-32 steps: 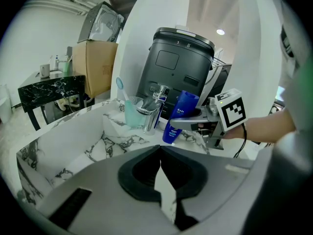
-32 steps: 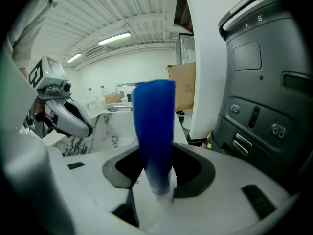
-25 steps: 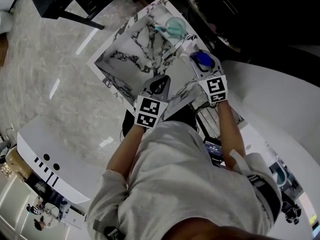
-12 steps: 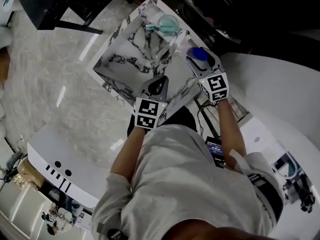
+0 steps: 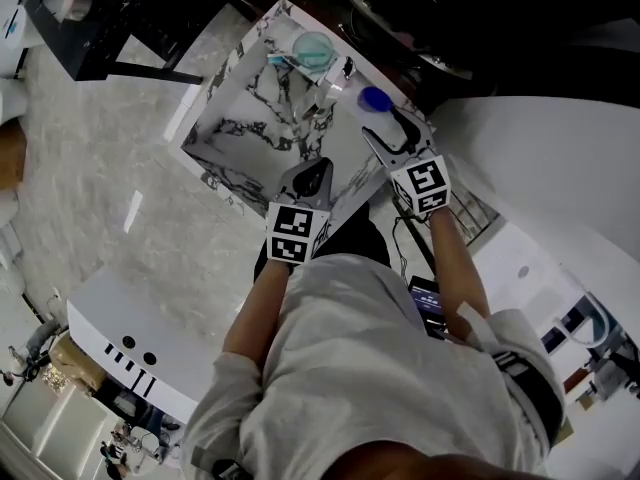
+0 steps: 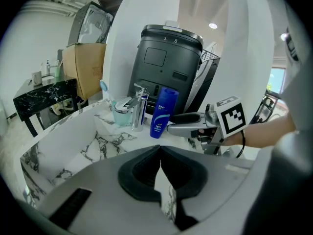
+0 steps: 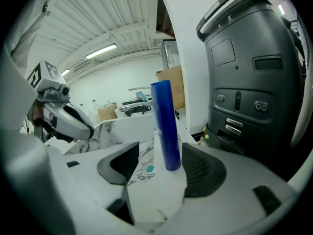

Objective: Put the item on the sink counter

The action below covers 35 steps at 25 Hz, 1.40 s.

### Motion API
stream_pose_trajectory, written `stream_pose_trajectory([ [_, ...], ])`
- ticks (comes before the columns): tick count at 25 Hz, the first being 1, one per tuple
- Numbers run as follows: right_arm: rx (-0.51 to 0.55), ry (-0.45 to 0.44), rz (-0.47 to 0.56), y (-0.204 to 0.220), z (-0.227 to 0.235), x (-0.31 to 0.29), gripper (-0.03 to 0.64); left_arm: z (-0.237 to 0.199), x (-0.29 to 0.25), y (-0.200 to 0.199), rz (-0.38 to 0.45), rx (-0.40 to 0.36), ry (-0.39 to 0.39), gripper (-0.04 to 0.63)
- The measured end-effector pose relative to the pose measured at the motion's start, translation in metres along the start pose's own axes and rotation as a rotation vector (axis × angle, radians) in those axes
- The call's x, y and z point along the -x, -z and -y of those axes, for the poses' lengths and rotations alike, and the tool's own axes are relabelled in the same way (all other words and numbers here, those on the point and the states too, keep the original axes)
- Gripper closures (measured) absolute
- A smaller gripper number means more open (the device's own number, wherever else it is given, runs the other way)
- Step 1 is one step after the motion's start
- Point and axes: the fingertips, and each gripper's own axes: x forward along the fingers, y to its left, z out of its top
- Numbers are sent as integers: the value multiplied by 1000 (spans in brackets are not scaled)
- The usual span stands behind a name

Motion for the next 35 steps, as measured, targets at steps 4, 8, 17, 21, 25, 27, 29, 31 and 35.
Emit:
stream_pose_trajectory([
  [4,-19,36,21,9,-8,21,364,17,-1,7,-10,-44,45,584],
  [8,-84,69,37,16,-16,43,364,33,3,3,15,-82,82,584],
  [17,2,279,78,-3,-68,108,603,63,68,32,81,-123,116,584],
  [21,-10,307,133,-13,-123,137,611,75,110,58,121,-158,118,584],
  [25,18,329,182,-6,-185,172,612,94,145,86,194,-167,127,584],
  [27,19,331,194,4,-220,194,612,106,162,106,219,-157,127,584],
  [29,15,336,177,18,-254,211,612,110,176,130,207,-142,124,584],
  [31,11,346,137,36,-282,226,612,117,192,155,177,-118,136,584],
  [35,37,376,101,45,-297,256,612,139,214,176,175,-113,174,584],
])
